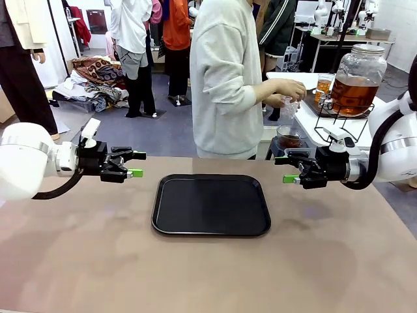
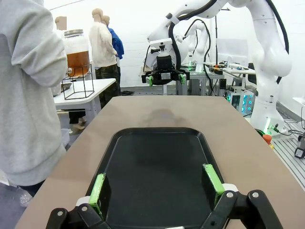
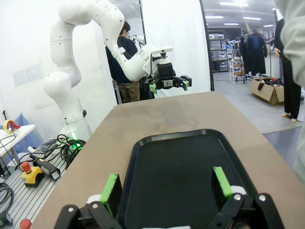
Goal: Pour the drink into the iced cup.
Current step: Open the gripper to release the iced cup you were holding.
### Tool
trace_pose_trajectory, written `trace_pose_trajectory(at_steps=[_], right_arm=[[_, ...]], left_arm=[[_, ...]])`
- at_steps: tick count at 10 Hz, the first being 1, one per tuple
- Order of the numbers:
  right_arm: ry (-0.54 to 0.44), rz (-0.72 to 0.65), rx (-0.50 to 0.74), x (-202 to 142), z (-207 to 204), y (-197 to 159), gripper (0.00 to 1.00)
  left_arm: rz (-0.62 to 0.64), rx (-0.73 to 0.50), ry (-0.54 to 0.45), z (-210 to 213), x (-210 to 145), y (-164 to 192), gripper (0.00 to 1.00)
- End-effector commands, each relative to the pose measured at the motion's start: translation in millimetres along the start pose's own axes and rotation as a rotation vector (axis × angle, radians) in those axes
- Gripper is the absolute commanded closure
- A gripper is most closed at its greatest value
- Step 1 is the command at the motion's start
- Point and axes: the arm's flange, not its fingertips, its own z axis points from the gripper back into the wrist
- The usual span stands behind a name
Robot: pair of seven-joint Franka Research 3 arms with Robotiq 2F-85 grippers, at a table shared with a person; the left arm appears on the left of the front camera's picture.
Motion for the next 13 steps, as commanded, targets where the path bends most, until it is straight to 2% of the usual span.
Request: trace_pose_trajectory(at_steps=[1,13], right_arm=[[0.001,-0.001,-0.005,3.3,-1.6,-3.0,0.00],[0.001,-0.001,-0.005,3.3,-1.6,-3.0,0.00]], left_arm=[[0.005,0.007,0.003,-1.1,2.9,1.1,0.00],[0.005,0.007,0.003,-1.1,2.9,1.1,0.00]])
